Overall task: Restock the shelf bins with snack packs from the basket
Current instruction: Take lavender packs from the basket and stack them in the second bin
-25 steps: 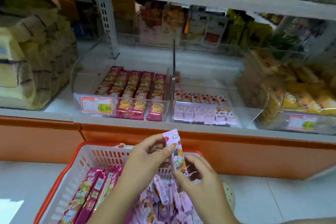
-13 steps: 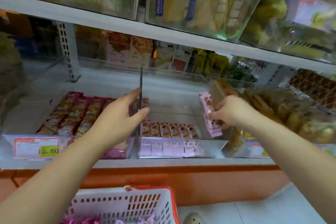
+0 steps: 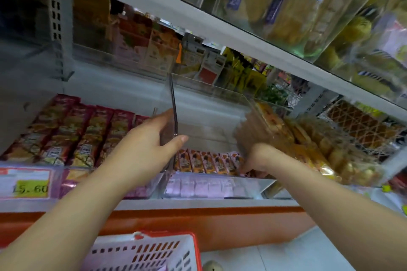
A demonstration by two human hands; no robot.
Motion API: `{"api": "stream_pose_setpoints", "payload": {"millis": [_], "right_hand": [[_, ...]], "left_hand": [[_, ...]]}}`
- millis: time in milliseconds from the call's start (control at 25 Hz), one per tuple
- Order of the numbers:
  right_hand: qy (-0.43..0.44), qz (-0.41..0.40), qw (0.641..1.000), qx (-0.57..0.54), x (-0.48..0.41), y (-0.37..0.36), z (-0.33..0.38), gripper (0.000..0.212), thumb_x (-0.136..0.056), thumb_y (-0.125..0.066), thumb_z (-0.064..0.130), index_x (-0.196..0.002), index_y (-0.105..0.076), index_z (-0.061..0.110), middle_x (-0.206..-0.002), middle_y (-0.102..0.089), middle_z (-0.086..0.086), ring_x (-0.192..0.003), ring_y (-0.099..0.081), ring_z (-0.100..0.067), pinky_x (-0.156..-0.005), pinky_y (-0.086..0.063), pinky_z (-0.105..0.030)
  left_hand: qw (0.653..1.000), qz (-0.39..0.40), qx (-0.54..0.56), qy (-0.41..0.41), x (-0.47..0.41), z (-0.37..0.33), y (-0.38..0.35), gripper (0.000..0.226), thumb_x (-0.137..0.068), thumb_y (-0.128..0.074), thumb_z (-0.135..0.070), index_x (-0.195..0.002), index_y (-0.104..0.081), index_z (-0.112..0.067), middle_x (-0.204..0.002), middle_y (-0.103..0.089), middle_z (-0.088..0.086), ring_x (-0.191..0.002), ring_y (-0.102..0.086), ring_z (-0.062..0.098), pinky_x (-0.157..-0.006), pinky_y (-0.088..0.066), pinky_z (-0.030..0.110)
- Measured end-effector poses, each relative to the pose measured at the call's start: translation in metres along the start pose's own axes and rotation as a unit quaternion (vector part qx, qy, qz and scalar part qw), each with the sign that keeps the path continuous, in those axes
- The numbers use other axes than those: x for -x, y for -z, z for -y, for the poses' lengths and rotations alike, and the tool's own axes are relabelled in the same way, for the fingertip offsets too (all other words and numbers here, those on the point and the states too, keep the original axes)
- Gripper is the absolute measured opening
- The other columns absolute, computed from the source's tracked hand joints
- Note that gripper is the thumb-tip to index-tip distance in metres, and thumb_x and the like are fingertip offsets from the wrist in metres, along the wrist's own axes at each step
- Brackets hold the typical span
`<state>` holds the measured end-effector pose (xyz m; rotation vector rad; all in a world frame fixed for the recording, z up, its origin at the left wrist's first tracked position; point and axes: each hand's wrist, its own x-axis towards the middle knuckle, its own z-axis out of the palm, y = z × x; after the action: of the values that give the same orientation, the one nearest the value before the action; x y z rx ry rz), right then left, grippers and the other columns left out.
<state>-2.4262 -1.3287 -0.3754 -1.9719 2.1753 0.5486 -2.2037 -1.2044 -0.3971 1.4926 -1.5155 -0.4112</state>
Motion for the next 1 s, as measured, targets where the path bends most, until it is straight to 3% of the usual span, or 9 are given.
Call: {"api": "stream_pose_setpoints", "payload": {"millis": [160, 280, 400, 640, 760, 840, 880, 920, 1000], "right_hand": [[-0.004, 0.002, 0.999, -0.039, -0.008, -0.003, -0.004, 0.044, -0.077, -0.079, 0.032, -0.107, -0.063, 0.004, -0.092, -0.063, -0.009, -0.089, -0.068, -0.025, -0.076, -0.058, -0.032], [0.034, -0.061, 0.993, 0.098, -0.005, -0.008, -0.007, 0.04, -0.081, -0.072, 0.039, -0.104, -0.065, 0.006, -0.09, -0.061, -0.007, -0.079, -0.056, -0.021, -0.065, -0.044, -0.027], [0.044, -0.11, 0.983, 0.141, -0.007, -0.014, -0.012, 0.027, -0.086, -0.063, 0.025, -0.107, -0.07, 0.01, -0.096, -0.067, -0.007, -0.079, -0.058, -0.023, -0.064, -0.042, -0.025], [0.116, -0.03, 0.984, 0.131, 0.013, 0.003, -0.016, 0.036, -0.09, -0.059, 0.022, -0.125, -0.063, 0.016, -0.124, -0.064, -0.007, -0.112, -0.06, -0.024, -0.093, -0.049, -0.029], [0.161, -0.16, 0.969, -0.093, 0.044, 0.0, -0.025, 0.037, -0.088, -0.06, 0.012, -0.123, -0.062, 0.025, -0.116, -0.068, 0.002, -0.104, -0.063, -0.016, -0.091, -0.052, -0.032], [0.24, -0.256, 0.859, -0.373, 0.09, -0.021, -0.024, 0.029, -0.09, -0.058, 0.011, -0.11, -0.065, 0.03, -0.097, -0.071, 0.008, -0.087, -0.067, -0.013, -0.079, -0.056, -0.031], [0.276, -0.253, 0.792, -0.482, 0.11, -0.04, -0.019, 0.026, -0.091, -0.057, 0.01, -0.104, -0.066, 0.03, -0.088, -0.07, 0.005, -0.08, -0.067, -0.014, -0.072, -0.056, -0.029], [0.292, -0.216, 0.758, -0.542, 0.122, -0.066, -0.011, 0.026, -0.092, -0.055, 0.009, -0.1, -0.066, 0.031, -0.084, -0.07, 0.002, -0.075, -0.067, -0.016, -0.068, -0.056, -0.029], [0.282, -0.081, 0.787, -0.543, 0.13, -0.138, 0.012, 0.027, -0.092, -0.055, 0.008, -0.095, -0.066, 0.033, -0.084, -0.069, -0.002, -0.071, -0.065, -0.019, -0.068, -0.055, -0.035]], "left_hand": [[1.0, 0.007, -0.023, 0.012, 0.0, 0.0, 0.0, 0.059, -0.092, -0.055, -0.043, -0.145, -0.034, -0.031, -0.145, -0.045, -0.01, -0.13, -0.042, 0.01, -0.086, -0.029, 0.015], [0.999, 0.018, -0.023, 0.021, -0.001, 0.001, 0.0, 0.063, -0.091, -0.054, -0.046, -0.148, -0.029, -0.031, -0.147, -0.043, -0.008, -0.132, -0.042, 0.01, -0.09, -0.031, 0.017], [1.0, 0.015, -0.016, 0.02, 0.0, 0.001, -0.001, 0.062, -0.091, -0.053, -0.046, -0.147, -0.029, -0.034, -0.145, -0.045, -0.01, -0.13, -0.044, 0.01, -0.089, -0.032, 0.018], [1.0, 0.008, -0.019, 0.02, 0.0, 0.0, -0.001, 0.059, -0.091, -0.055, -0.045, -0.145, -0.034, -0.034, -0.141, -0.05, -0.008, -0.127, -0.047, 0.013, -0.087, -0.036, 0.021], [0.999, -0.039, -0.024, 0.002, 0.007, -0.003, 0.0, 0.057, -0.089, -0.062, -0.038, -0.142, -0.042, -0.03, -0.134, -0.055, -0.007, -0.122, -0.051, 0.011, -0.096, -0.04, 0.023], [0.989, -0.139, -0.009, -0.056, 0.029, -0.008, 0.003, 0.046, -0.09, -0.063, -0.025, -0.134, -0.053, -0.023, -0.122, -0.056, -0.011, -0.115, -0.052, 0.005, -0.099, -0.038, 0.016], [0.979, -0.185, -0.003, -0.082, 0.046, -0.008, 0.002, 0.038, -0.09, -0.062, -0.018, -0.128, -0.058, -0.017, -0.117, -0.056, -0.011, -0.111, -0.053, 0.003, -0.097, -0.038, 0.012], [0.972, -0.215, 0.0, -0.092, 0.067, -0.004, -0.003, 0.033, -0.089, -0.06, -0.012, -0.121, -0.062, -0.013, -0.113, -0.058, -0.009, -0.107, -0.054, 0.003, -0.095, -0.039, 0.011], [0.979, -0.202, -0.004, -0.039, 0.118, 0.018, -0.023, 0.028, -0.086, -0.056, -0.008, -0.112, -0.065, -0.012, -0.106, -0.062, -0.008, -0.101, -0.056, 0.003, -0.091, -0.04, 0.011]]}}
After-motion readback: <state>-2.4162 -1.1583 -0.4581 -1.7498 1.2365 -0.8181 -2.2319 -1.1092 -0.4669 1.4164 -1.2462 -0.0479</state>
